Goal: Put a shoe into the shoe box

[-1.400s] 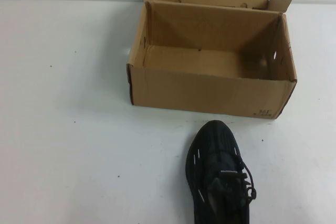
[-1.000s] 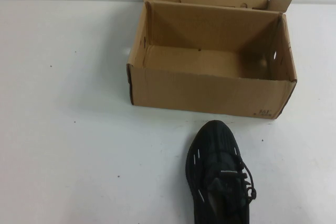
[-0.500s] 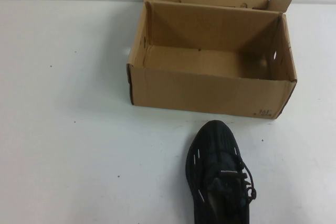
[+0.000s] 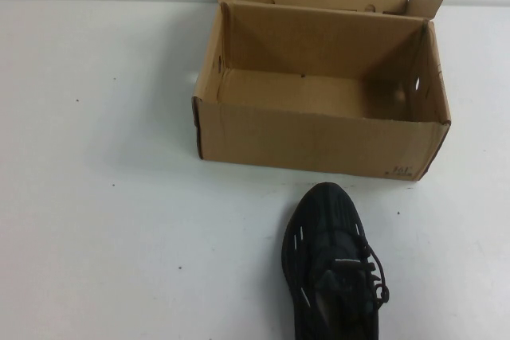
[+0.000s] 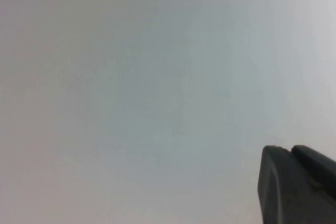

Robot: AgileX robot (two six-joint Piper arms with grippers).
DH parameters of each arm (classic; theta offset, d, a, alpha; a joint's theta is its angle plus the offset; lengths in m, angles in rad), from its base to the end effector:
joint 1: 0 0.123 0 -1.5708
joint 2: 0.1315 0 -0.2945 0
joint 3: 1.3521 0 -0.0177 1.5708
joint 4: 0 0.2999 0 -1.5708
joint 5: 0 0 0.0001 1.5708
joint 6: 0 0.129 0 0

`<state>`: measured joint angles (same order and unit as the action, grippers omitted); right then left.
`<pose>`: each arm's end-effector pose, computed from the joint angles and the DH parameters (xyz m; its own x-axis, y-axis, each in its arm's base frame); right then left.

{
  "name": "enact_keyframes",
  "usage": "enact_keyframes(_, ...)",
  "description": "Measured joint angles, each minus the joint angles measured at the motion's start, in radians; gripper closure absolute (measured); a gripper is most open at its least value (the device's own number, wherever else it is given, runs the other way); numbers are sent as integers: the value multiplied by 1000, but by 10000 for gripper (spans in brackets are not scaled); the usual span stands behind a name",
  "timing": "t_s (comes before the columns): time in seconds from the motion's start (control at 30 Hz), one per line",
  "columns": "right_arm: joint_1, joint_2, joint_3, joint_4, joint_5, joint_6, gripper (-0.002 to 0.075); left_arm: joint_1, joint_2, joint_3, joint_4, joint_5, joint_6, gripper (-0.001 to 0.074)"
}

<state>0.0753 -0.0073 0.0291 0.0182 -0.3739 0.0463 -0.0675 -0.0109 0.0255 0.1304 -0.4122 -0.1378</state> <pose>0.1224 0.0084 0.2515 0.4188 0.0950 -0.9031 -0.0959 0.9936 0.0600 0.1190 -0.0148 0.2574 0.4601 -0.0493 -0.8865 0.1218 0.9925 0.0080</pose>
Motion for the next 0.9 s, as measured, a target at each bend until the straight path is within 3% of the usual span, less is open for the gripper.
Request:
enact_keyframes(0.2,0,0,0,0,-99,49,743,0,0,0,-1,-204,0,738)
enact_keyframes(0.4,0,-2,0,0,-402,171,743,0,-2,-2,-5,-504,-89,738)
enact_keyframes(0.5,0,-5,-52,3,-456,187,743,0,-4,-59,-5,-540,-140,738)
enact_keyframes(0.7,0,-8,-362,3,-203,259,743,0,-4,-305,-5,-432,-174,738)
enact_keyframes(0.9,0,142,-724,-34,231,331,743,0,1,-591,-5,-28,-176,739)
